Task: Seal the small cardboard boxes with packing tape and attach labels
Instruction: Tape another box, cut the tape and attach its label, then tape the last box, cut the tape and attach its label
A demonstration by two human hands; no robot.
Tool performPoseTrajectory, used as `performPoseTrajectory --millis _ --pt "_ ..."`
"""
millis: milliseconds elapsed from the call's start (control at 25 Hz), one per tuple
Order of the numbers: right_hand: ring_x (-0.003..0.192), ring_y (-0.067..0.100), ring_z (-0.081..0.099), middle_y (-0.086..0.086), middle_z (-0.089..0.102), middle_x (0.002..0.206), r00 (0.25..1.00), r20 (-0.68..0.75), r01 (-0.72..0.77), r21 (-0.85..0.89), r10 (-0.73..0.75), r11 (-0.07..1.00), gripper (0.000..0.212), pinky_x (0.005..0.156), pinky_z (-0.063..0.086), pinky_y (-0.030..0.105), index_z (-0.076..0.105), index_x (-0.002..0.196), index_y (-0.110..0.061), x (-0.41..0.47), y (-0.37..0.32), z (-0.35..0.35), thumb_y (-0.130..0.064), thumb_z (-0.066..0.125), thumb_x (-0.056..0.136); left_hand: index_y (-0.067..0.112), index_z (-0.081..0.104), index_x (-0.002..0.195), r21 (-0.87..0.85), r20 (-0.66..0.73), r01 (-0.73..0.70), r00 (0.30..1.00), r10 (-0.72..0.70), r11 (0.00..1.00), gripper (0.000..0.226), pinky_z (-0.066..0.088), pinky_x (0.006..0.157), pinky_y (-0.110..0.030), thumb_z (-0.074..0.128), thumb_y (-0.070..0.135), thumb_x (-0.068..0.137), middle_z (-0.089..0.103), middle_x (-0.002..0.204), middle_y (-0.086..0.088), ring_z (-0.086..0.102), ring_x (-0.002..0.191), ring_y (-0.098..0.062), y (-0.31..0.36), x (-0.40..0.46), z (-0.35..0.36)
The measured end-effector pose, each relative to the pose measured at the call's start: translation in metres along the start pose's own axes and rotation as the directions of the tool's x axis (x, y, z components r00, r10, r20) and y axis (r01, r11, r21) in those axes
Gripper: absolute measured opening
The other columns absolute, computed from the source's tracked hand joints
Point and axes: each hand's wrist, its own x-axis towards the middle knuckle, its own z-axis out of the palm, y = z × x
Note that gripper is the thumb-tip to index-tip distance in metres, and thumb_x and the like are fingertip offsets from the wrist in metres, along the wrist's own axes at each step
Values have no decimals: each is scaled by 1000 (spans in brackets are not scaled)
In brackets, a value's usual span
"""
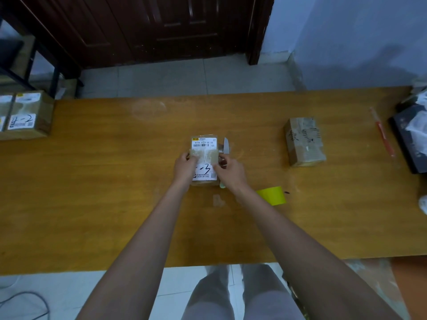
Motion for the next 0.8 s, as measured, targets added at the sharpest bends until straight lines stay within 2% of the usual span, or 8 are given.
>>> performPoseTrajectory --millis 120,200,280,400,480,560,680,800 --pt "105 22 61 5 64 117 998 -39 37 -104 -41 994 44 82 52 35 55 130 -15 1 -2 -18 -32 59 90 11 48 137 120 -73 -24 997 33 992 42 39 53 -19 46 18 95 61 107 3 53 70 -3 7 1 -7" --pt "111 26 56 8 60 120 991 -95 71 -264 -99 962 45 85 51 39 55 125 -12 7 -2 -44 -40 58 90 9 45 140 208 -106 -29 993 52 978 47 39 68 -25 46 18 93 57 125 -5 58 90 -15 17 4 -14" --pt "117 30 50 12 55 124 978 -169 34 -458 -125 888 51 87 49 41 53 126 -12 17 2 -78 -46 58 89 5 47 137 296 -116 -32 991 69 955 47 39 80 -29 47 16 91 54 135 -13 55 114 -30 31 8 -19" --pt "123 37 43 19 48 133 949 -277 -77 -668 -152 740 63 97 43 44 49 129 -8 32 16 -134 -52 61 85 3 45 136 426 -101 -51 989 103 903 46 40 82 -32 46 17 92 52 136 -17 53 119 -35 60 8 -15" --pt "125 39 42 22 45 134 924 -353 -156 -695 -144 702 70 100 40 46 46 129 -8 38 30 -162 -54 65 80 3 46 134 533 -68 -81 988 137 842 45 42 77 -34 46 18 92 54 132 -19 55 114 -36 79 5 -5" --pt "123 41 41 22 43 134 915 -392 -213 -666 -92 715 76 99 38 48 42 132 -9 41 44 -181 -55 67 77 2 48 129 626 -38 -111 984 173 772 41 40 68 -31 46 15 90 55 126 -19 56 106 -35 95 0 8" --pt "126 42 36 22 36 138 930 -365 -274 -628 36 728 83 100 36 49 30 142 -18 45 59 -196 -57 65 78 4 51 120 733 10 -156 976 218 662 34 42 70 -31 46 12 88 56 122 -18 57 107 -35 114 -12 32" --pt "123 42 37 22 37 135 942 -328 -266 -613 67 744 78 97 38 48 26 145 -21 47 69 -201 -52 61 83 7 58 104 769 65 -210 965 252 604 21 42 69 -31 47 11 86 60 117 -15 60 101 -34 130 -28 61"
